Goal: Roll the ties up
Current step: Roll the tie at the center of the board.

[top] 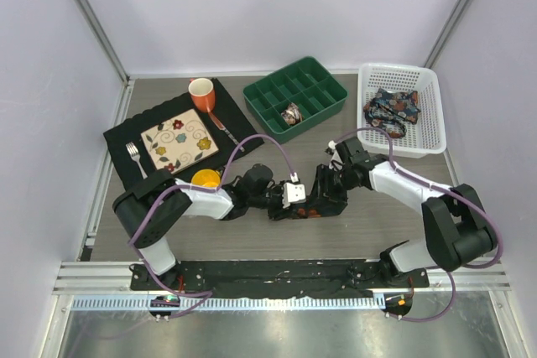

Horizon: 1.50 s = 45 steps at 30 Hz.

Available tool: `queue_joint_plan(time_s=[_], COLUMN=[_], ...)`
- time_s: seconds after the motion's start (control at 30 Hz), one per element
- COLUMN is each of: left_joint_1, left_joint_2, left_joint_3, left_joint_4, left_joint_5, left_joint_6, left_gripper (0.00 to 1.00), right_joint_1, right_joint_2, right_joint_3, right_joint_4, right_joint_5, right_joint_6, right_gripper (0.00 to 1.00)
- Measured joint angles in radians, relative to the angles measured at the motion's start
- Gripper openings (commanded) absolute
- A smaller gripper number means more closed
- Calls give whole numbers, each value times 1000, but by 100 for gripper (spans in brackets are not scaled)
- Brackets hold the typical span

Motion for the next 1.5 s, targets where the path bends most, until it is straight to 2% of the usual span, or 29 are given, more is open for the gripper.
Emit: queue_joint_plan(time_s=[0.07, 0.27, 0.4, 0.5, 0.6, 0.63, 0.77, 1.0, 1.2, 1.5], left_joint_1=[0, 0, 0, 0, 0, 0, 3, 21, 38, 41], left_joint_2=[-2, -2, -2, -2, -2, -2, -1, 5, 5, 11], left_joint_3=[2, 17, 24, 31, 37, 39, 47, 55, 59, 128], left_joint_4=[-8, -41, -68, -84, -100, -106, -122, -156, -160, -153], left_joint_5=[-3, -7, -7, -7, -7, -7, -4, 33, 73, 84], left_joint_6=[0, 6, 18, 19, 19, 19, 22, 18, -17, -116], left_gripper=[46, 51, 54, 56, 56, 56, 60, 79, 87, 89], right_joint_1=[0, 11, 28, 37, 40, 40, 43, 43, 31, 21], right_joint_2=[-28, -37, 23, 78, 109, 113, 122, 125, 126, 144], right_joint_3=[6, 9, 27, 42, 65, 73, 94, 99, 97, 83], right_joint_4=[6, 49, 80, 91, 88, 85, 68, 53, 40, 38], right_joint_5=[-29, -106, -115, -108, -115, -118, -121, -82, -26, 96], right_joint_6=[8, 32, 31, 22, 5, -7, -39, -66, -66, -67], right_gripper=[55, 55, 48, 37, 4, 1, 1, 1, 1, 1])
